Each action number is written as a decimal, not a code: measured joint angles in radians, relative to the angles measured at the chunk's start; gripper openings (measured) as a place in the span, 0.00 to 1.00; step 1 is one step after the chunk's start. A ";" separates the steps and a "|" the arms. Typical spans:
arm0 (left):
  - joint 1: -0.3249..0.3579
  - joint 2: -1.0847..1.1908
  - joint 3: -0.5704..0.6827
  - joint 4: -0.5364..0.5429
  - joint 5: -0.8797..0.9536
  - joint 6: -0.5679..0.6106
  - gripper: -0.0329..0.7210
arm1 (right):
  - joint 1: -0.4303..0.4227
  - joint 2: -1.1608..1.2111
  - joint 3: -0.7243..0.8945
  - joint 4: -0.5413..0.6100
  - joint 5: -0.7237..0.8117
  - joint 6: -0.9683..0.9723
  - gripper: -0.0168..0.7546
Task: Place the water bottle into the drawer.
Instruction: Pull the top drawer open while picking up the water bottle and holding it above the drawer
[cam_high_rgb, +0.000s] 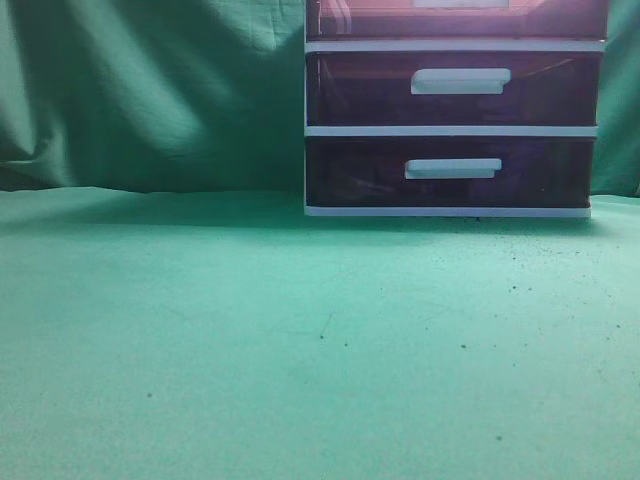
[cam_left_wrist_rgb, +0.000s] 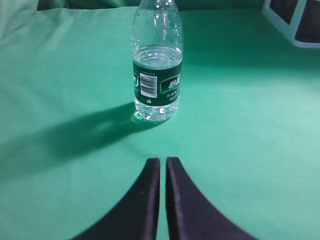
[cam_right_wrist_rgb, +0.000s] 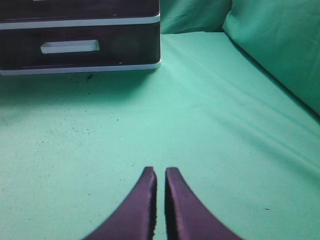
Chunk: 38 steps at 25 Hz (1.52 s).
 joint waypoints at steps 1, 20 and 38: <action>0.000 0.000 0.000 0.000 0.000 0.000 0.04 | 0.000 0.000 0.000 0.000 0.000 0.000 0.09; 0.000 0.000 0.000 -0.005 -0.011 0.000 0.04 | 0.000 0.000 0.000 0.000 0.000 -0.002 0.09; 0.000 0.000 0.000 -0.329 -0.624 -0.148 0.04 | 0.000 0.000 0.000 0.000 0.000 -0.002 0.09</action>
